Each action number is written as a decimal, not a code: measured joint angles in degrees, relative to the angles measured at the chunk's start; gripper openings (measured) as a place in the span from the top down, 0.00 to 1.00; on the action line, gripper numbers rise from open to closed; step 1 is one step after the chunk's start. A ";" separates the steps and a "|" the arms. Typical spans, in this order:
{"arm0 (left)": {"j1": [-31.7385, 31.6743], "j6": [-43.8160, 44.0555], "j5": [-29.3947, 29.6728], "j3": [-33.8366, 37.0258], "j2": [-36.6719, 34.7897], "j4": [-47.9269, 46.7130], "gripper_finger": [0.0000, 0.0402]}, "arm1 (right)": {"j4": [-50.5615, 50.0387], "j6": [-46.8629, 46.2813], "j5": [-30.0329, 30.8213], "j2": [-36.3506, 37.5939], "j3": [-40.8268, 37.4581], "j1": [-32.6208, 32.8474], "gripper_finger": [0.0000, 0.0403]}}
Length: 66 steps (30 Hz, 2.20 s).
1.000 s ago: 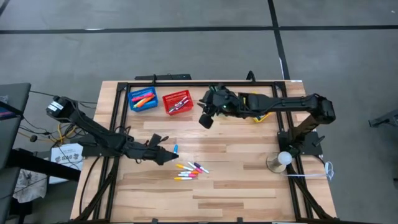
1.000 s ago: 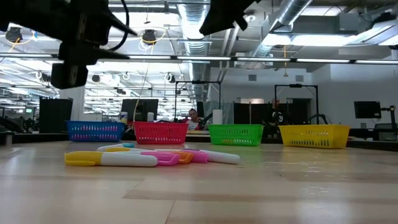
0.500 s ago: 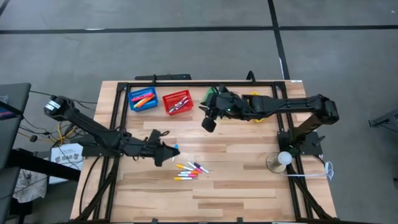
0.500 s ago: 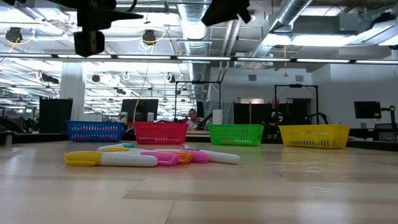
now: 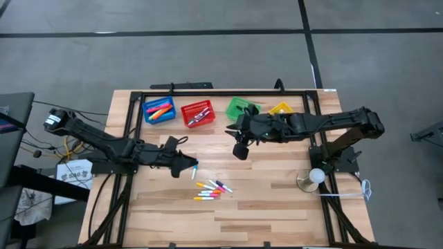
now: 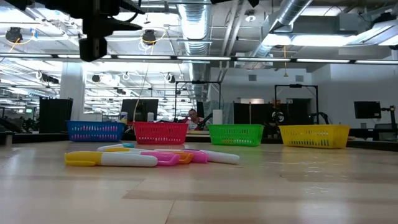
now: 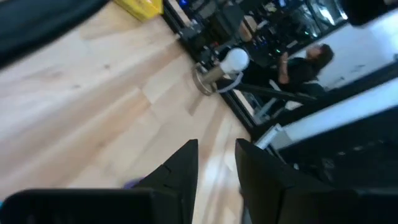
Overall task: Pick & Place Markers
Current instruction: Put the small blue highlighter pen into the green bin
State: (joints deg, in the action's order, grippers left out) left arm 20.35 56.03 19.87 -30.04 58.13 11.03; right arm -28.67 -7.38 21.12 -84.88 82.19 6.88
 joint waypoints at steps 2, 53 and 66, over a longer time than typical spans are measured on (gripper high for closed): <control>-1.00 -0.07 0.66 -0.01 0.84 -0.35 0.74 | -1.48 -1.35 0.02 0.00 0.00 0.69 0.84; 2.37 18.31 21.53 0.00 19.56 -12.38 0.76 | -18.39 -14.98 15.45 -0.72 -0.02 14.74 0.84; 5.63 18.00 26.00 0.02 19.56 -9.51 0.71 | -19.67 -14.55 15.53 -0.72 -0.02 14.84 0.84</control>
State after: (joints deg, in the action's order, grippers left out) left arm 25.98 74.03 45.87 -30.02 77.69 1.52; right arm -48.34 -21.93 36.65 -85.60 82.17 21.71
